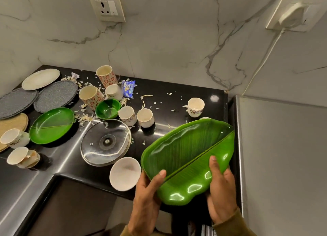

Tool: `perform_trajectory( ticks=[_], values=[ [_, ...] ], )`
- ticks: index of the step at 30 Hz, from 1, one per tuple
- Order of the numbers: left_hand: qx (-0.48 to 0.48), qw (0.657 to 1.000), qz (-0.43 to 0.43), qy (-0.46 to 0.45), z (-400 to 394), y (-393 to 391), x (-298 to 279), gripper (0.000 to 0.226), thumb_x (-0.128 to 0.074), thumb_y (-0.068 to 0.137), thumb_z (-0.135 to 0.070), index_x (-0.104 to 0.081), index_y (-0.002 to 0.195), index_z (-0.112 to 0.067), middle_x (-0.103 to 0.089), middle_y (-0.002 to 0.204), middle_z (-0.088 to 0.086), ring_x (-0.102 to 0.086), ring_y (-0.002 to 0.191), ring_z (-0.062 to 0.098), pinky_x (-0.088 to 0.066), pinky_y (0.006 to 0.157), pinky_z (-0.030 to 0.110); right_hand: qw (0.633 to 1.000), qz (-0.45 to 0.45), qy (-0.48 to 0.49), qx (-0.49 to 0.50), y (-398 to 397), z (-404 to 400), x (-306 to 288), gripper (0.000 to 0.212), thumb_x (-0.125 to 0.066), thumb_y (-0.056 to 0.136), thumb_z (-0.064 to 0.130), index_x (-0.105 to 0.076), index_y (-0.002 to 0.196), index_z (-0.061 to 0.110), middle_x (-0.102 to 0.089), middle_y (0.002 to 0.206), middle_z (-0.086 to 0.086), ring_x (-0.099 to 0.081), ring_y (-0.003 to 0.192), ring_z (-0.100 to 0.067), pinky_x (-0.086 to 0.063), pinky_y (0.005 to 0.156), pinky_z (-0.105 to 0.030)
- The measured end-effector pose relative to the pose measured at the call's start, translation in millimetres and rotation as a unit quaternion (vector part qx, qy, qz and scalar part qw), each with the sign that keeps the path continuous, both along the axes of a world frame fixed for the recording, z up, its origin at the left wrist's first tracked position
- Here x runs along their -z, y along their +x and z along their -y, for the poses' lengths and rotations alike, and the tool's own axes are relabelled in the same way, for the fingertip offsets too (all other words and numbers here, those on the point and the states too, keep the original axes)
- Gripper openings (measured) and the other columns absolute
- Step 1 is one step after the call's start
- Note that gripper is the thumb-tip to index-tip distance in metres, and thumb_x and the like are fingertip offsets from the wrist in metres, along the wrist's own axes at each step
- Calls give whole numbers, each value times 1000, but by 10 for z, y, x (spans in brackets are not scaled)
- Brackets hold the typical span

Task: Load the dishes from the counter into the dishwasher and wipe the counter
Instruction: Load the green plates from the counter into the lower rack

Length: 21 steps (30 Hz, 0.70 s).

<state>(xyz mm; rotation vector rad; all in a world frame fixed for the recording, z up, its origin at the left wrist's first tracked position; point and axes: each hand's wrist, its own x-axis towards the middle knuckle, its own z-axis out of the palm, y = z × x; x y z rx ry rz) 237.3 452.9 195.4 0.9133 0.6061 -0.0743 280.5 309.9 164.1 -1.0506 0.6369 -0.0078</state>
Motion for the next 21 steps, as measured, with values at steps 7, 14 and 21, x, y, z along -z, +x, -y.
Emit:
perform_trajectory(
  ticks=[7, 14, 21],
  values=[
    [-77, 991, -60, 92, -184, -247, 77, 36, -68, 82, -17, -68, 118, -16, -75, 107, 15, -72, 95, 37, -53, 93, 54, 984, 38, -45, -170, -413, 171, -120, 60, -85, 72, 35, -61, 124, 16, -73, 113, -5, -68, 107, -24, -47, 103, -50],
    [100, 988, -12, 119, -836, -651, 10, 30, -73, 77, -10, -74, 107, -9, -71, 109, 26, -68, 101, 45, -54, 90, 57, 937, 167, -201, -232, -534, 574, -562, 93, -81, 50, 72, -59, 124, 19, -71, 117, -1, -68, 109, -18, -53, 95, -31],
    [300, 948, 6, 107, -1161, -1123, 90, 29, -72, 74, -16, -74, 100, -4, -72, 98, 23, -70, 87, 34, -56, 76, 41, 737, 97, -307, -594, -1264, 48, -423, 36, -72, 86, 44, -64, 115, 25, -72, 103, 11, -67, 93, -3, -54, 84, -29]
  ],
)
